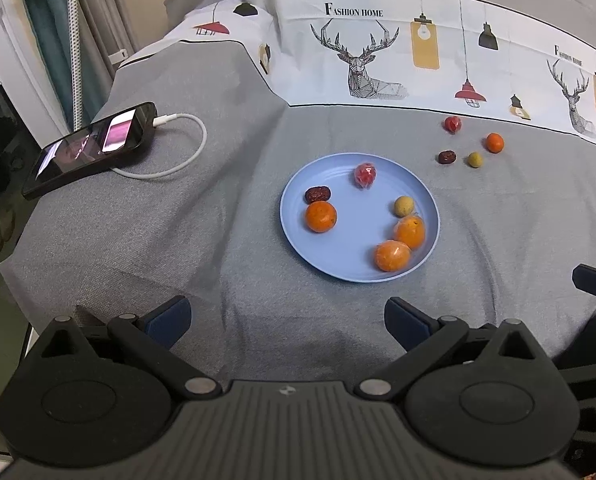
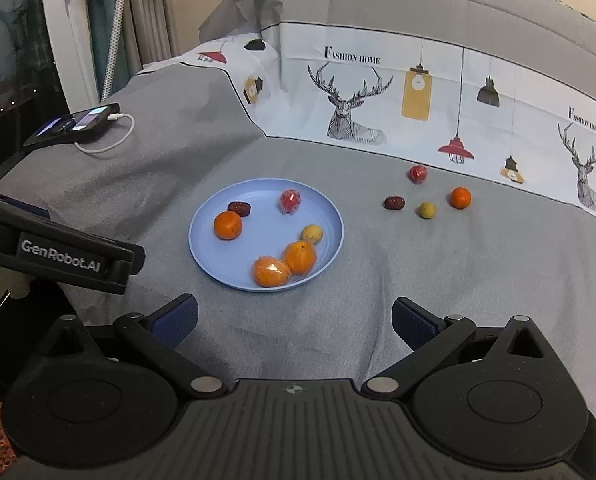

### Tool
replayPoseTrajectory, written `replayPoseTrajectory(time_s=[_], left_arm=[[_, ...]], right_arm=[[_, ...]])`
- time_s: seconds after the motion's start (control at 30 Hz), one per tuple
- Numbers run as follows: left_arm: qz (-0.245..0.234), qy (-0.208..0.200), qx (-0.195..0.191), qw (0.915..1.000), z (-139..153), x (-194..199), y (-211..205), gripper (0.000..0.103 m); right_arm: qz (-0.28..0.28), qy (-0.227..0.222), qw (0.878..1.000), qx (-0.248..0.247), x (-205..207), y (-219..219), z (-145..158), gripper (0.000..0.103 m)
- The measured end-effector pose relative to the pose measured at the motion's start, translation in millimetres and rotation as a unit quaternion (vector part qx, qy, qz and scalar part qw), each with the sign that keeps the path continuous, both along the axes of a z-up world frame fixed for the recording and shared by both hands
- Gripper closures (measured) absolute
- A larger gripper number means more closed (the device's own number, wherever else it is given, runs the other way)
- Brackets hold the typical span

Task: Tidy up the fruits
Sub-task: 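Lift both open tools away from the plate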

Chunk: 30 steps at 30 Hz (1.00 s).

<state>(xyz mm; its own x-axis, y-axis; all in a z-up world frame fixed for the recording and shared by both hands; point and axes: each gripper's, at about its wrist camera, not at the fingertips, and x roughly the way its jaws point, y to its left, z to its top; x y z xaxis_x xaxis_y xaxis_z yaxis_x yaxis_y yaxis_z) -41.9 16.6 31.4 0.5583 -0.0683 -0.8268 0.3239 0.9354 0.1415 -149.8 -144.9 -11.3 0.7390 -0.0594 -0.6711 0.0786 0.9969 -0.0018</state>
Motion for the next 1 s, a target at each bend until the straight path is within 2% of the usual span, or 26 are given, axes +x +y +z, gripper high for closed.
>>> replayPoseTrajectory(time_s=[0.63,1.0], left_arm=[[-0.006,0.02,0.02,0.9996,-5.7,14.2,-15.9,0.0],[-0.015,0.038,0.034,0.9986,-15.9,30.7,-37.1,0.0]], right_arm=[[-0.038,0.03,0.995,0.082,19.5,-32.9,-2.0,0.001],[-0.06,0.048,0.991,0.111,35.6,-54.4,-13.2,0.001]])
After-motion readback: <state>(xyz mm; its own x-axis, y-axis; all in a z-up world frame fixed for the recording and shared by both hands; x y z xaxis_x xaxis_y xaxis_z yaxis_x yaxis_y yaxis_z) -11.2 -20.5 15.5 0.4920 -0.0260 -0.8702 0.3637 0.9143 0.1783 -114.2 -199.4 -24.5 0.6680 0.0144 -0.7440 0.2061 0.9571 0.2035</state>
